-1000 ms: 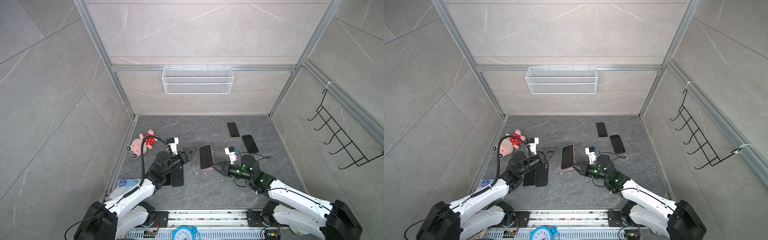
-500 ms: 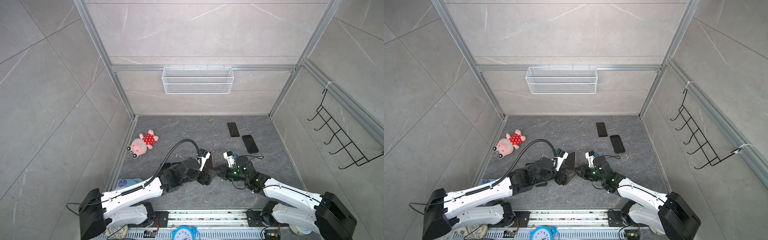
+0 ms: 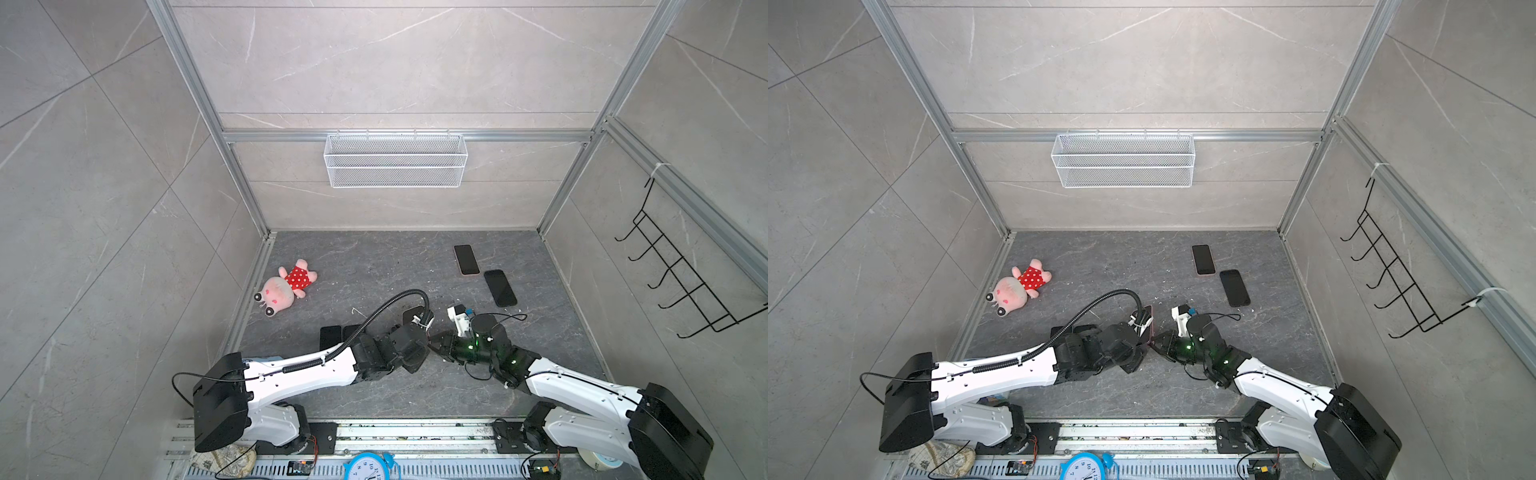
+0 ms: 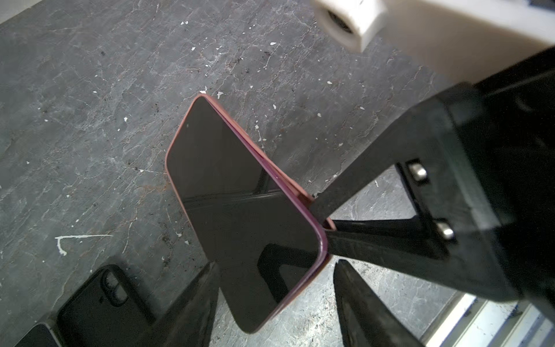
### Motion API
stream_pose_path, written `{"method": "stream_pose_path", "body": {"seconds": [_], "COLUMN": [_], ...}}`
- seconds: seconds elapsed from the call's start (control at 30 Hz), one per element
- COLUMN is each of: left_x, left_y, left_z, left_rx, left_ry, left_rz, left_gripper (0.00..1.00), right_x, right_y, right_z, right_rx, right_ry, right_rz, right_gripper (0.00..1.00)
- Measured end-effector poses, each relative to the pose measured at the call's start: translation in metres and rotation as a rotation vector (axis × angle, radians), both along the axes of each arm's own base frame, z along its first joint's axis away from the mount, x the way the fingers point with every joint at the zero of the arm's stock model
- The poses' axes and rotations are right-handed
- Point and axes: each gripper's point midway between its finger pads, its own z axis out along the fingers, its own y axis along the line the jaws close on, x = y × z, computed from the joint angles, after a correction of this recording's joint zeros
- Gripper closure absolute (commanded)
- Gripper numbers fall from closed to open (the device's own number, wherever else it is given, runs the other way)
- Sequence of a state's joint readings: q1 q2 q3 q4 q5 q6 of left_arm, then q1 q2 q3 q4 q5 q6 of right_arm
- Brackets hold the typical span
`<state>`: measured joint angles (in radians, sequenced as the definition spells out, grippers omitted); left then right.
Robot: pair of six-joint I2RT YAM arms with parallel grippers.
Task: Take the phone out of the phone case
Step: Remove the phone case from the phone.
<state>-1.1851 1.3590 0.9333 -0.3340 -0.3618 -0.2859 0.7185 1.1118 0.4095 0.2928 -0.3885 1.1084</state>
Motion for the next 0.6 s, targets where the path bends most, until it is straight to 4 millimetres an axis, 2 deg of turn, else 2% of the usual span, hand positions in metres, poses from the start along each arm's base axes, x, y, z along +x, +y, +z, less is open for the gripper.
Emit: {"method": "stream_pose_path", "body": {"seconds": [0.23,0.6], "left_x": [0.006,0.012], "left_y": [0.004,0.002], "left_z": [-0.006,-0.011], "left_rx": [0.058,0.098], "left_ry": [-0.047,-0.104], "left_rz": [0.014,0.025], "left_gripper": [0.52,0.86], "right_x": [0.000,-0.004], "right_y": [0.002,0.008], "right_z": [-0.005,-0.001], "right_rx": [0.003,0.031], "right_ry": [0.011,0.008], "right_rz": [-0.002,0.010], "right_gripper": [1.00,1.00]}}
